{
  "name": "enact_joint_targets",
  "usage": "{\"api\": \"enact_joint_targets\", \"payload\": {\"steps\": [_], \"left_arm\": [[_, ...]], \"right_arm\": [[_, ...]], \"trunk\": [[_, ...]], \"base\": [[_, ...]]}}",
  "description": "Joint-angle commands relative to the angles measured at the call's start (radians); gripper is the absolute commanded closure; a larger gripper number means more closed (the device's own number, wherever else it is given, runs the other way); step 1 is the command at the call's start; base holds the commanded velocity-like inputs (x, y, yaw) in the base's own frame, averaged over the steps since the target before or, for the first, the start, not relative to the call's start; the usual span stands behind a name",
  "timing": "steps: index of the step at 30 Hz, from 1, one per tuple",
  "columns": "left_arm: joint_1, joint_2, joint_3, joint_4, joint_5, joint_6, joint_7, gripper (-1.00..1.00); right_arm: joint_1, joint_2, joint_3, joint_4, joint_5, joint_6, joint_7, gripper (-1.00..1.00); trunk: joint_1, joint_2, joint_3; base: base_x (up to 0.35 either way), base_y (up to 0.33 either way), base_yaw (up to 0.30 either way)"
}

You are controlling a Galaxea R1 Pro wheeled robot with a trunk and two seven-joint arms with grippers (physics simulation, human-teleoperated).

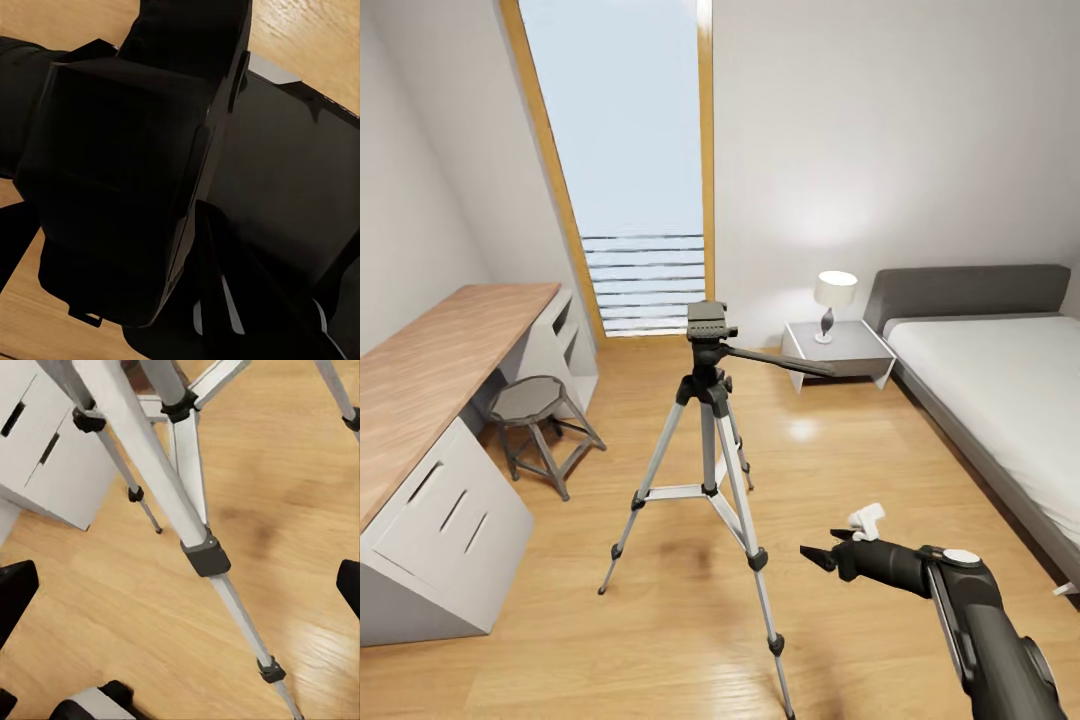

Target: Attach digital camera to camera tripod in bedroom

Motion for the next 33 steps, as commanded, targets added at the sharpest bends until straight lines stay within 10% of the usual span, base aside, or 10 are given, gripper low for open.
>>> {"api": "enact_joint_targets", "payload": {"steps": [1, 16, 24, 28, 33], "left_arm": [[-0.001, 0.000, -0.008, -0.001, 0.006, 0.003, 0.005, 1.00], [0.000, 0.000, -0.008, -0.001, 0.006, 0.003, 0.005, 1.00], [0.000, 0.000, -0.008, -0.001, 0.006, 0.003, 0.005, 1.00], [0.000, 0.000, -0.009, -0.001, 0.006, 0.003, 0.005, 1.00], [-0.001, 0.000, -0.010, -0.001, 0.006, 0.003, 0.005, 1.00]], "right_arm": [[-0.001, 0.002, -0.001, -0.021, 0.006, 0.012, 0.023, -1.00], [-0.001, 0.174, 0.013, -0.143, 0.005, 0.033, 0.071, -1.00], [-0.001, 0.204, 0.075, -0.167, 0.010, 0.023, 0.040, -1.00], [-0.001, 0.218, 0.087, -0.162, 0.006, 0.023, -0.079, -1.00], [-0.001, 0.218, 0.235, -0.145, -0.001, 0.022, -0.311, -1.00]], "trunk": [[0.001, -0.002, -0.002], [0.001, -0.002, -0.002], [0.001, -0.002, -0.002], [0.001, -0.002, -0.002], [0.001, -0.002, -0.002]], "base": [[0.000, 0.000, 0.000], [0.000, 0.000, 0.000], [0.000, 0.000, 0.000], [0.000, 0.000, 0.000], [0.000, 0.000, 0.000]]}}
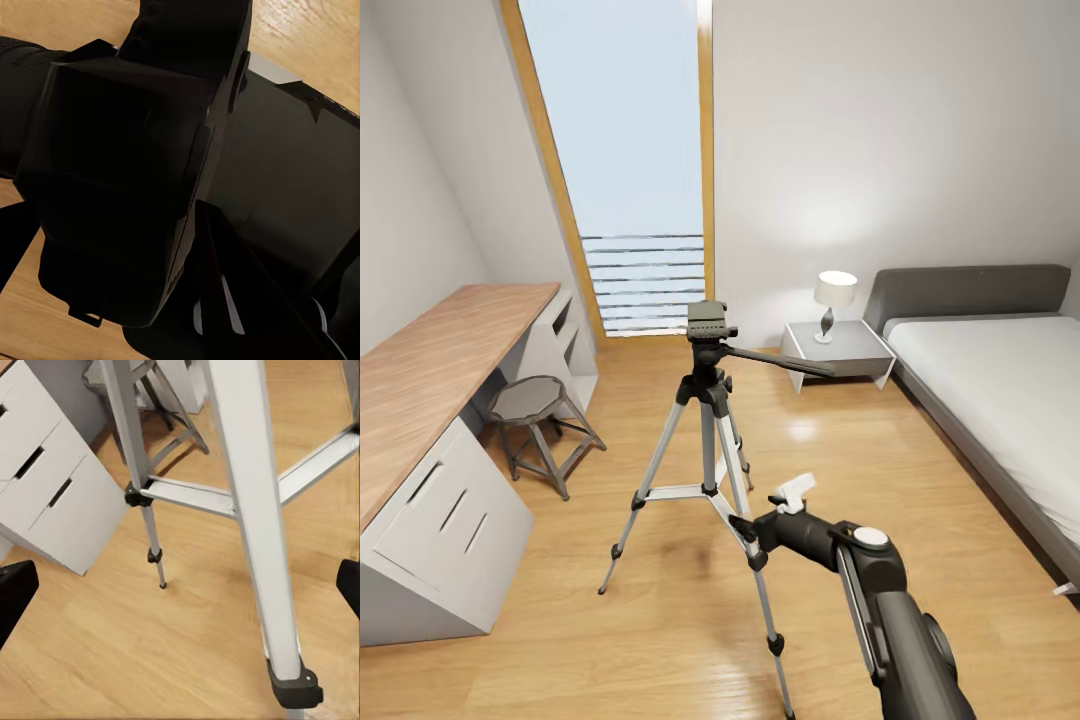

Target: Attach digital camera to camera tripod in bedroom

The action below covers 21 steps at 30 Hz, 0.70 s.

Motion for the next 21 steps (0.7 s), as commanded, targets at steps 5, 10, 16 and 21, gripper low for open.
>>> {"api": "enact_joint_targets", "payload": {"steps": [5, 10, 16, 21], "left_arm": [[0.000, 0.000, -0.008, -0.001, 0.006, 0.003, 0.005, 1.00], [-0.001, 0.000, -0.008, -0.001, 0.006, 0.003, 0.005, 1.00], [-0.001, 0.000, -0.007, -0.001, 0.006, 0.003, 0.005, 1.00], [0.000, 0.000, -0.007, -0.001, 0.006, 0.002, 0.005, 1.00]], "right_arm": [[-0.001, 0.001, 0.053, 0.000, 0.008, 0.005, -0.098, -1.00], [-0.001, 0.001, 0.068, 0.001, 0.007, 0.010, -0.123, -1.00], [-0.001, 0.001, 0.072, 0.002, 0.005, 0.007, -0.135, -1.00], [-0.002, 0.001, 0.078, 0.003, 0.006, 0.005, -0.154, -1.00]], "trunk": [[0.001, -0.002, -0.002], [0.001, -0.002, -0.002], [0.001, -0.002, -0.002], [0.001, -0.002, -0.002]], "base": [[0.000, 0.000, 0.000], [0.000, 0.000, 0.000], [0.000, 0.000, 0.000], [0.000, 0.000, 0.000]]}}
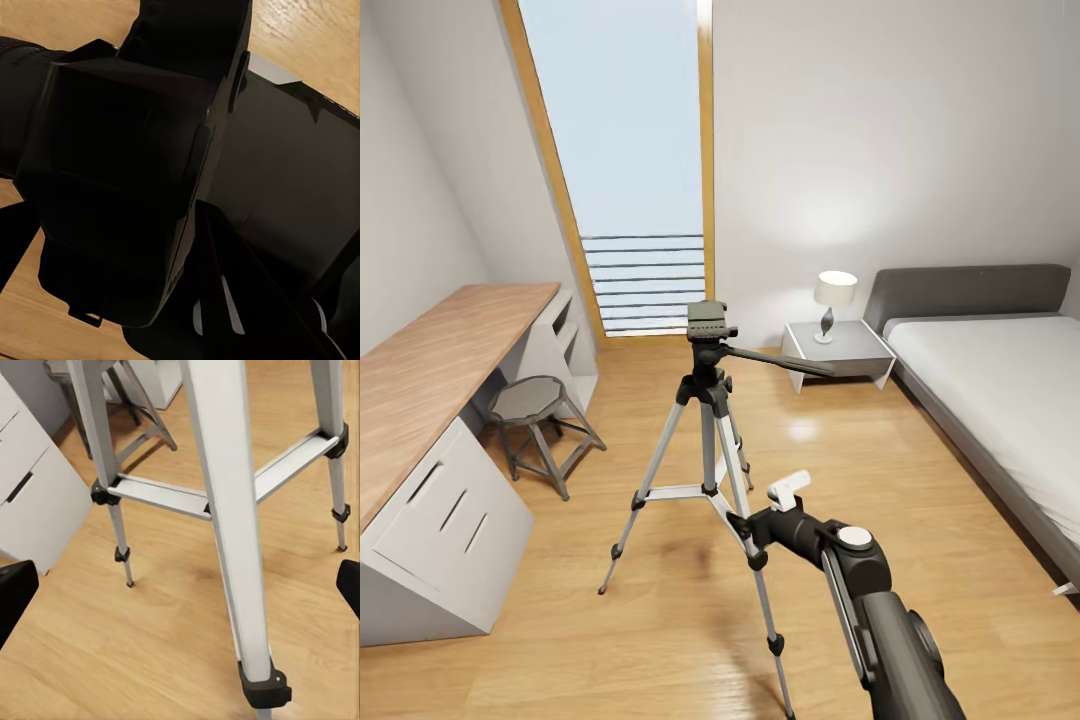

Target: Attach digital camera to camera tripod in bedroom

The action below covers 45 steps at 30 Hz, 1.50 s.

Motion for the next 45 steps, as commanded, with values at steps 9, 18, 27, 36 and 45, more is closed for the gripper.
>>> {"api": "enact_joint_targets", "payload": {"steps": [9, 18, 27, 36, 45], "left_arm": [[-0.001, 0.000, -0.007, -0.002, 0.006, 0.003, 0.005, 1.00], [-0.001, 0.000, -0.007, -0.002, 0.006, 0.003, 0.005, 1.00], [-0.001, 0.000, -0.007, -0.002, 0.006, 0.003, 0.005, 1.00], [-0.001, 0.000, -0.007, -0.002, 0.006, 0.003, 0.005, 1.00], [-0.001, 0.000, -0.007, -0.002, 0.006, 0.003, 0.005, 1.00]], "right_arm": [[-0.026, 0.001, 0.025, 0.001, 0.010, 0.004, -0.047, -1.00], [-0.030, 0.001, 0.030, 0.004, 0.010, 0.004, -0.053, -1.00], [-0.032, 0.001, 0.041, 0.026, -0.002, 0.004, -0.055, -1.00], [-0.103, 0.001, 0.055, 0.158, -0.047, 0.000, -0.107, -1.00], [-0.149, 0.001, 0.066, 0.191, -0.098, -0.002, -0.153, -1.00]], "trunk": [[0.001, -0.002, -0.002], [0.001, -0.002, -0.002], [0.001, -0.002, -0.002], [0.001, -0.002, -0.002], [0.001, -0.002, -0.002]], "base": [[0.000, 0.000, 0.000], [0.000, 0.000, 0.000], [0.000, 0.000, 0.000], [0.000, 0.000, 0.000], [0.000, 0.000, 0.000]]}}
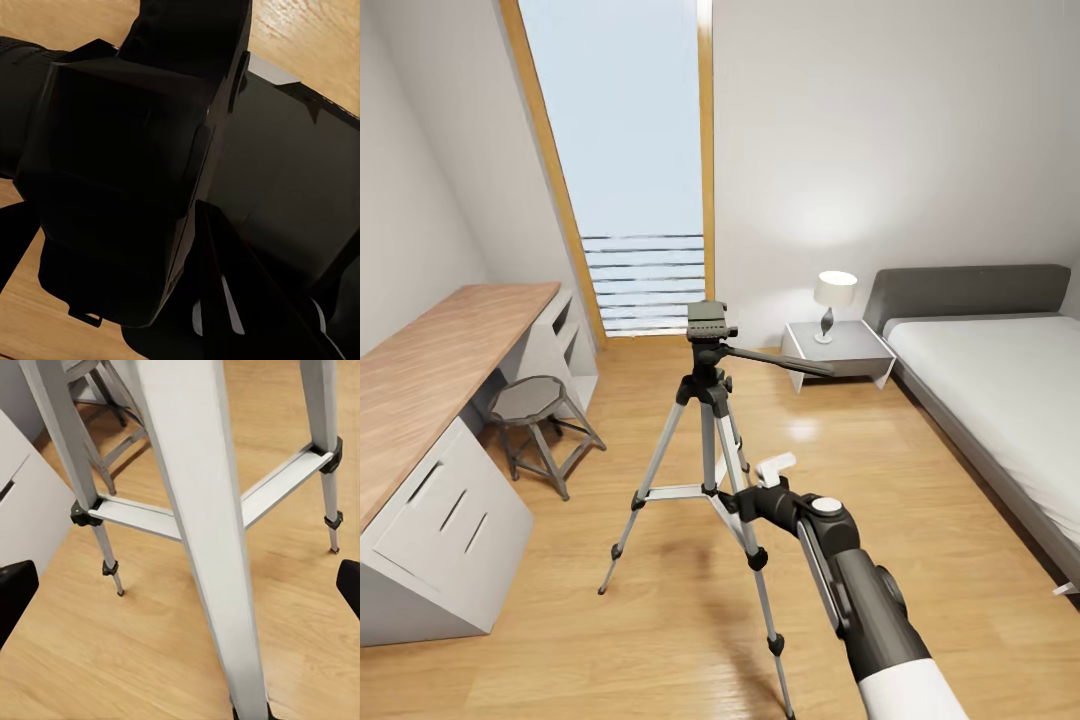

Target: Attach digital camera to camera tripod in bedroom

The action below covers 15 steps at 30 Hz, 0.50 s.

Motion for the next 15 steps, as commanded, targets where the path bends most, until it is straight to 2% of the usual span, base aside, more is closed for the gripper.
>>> {"api": "enact_joint_targets", "payload": {"steps": [1, 10, 15], "left_arm": [[-0.001, 0.000, -0.008, -0.001, 0.006, 0.003, 0.005, 1.00], [0.000, 0.000, -0.009, -0.001, 0.006, 0.003, 0.005, 1.00], [0.000, -0.001, -0.008, -0.001, 0.006, 0.003, 0.005, 1.00]], "right_arm": [[-0.002, 0.000, 0.000, -0.001, 0.009, 0.003, 0.007, -1.00], [-0.011, 0.000, 0.004, 0.019, 0.000, -0.001, -0.024, -1.00], [-0.050, 0.000, 0.004, 0.073, -0.001, -0.019, -0.049, -1.00]], "trunk": [[0.001, -0.002, -0.002], [0.001, -0.002, -0.002], [0.001, -0.002, -0.002]], "base": [[0.000, 0.000, 0.000], [0.000, 0.000, 0.000], [0.000, 0.000, 0.000]]}}
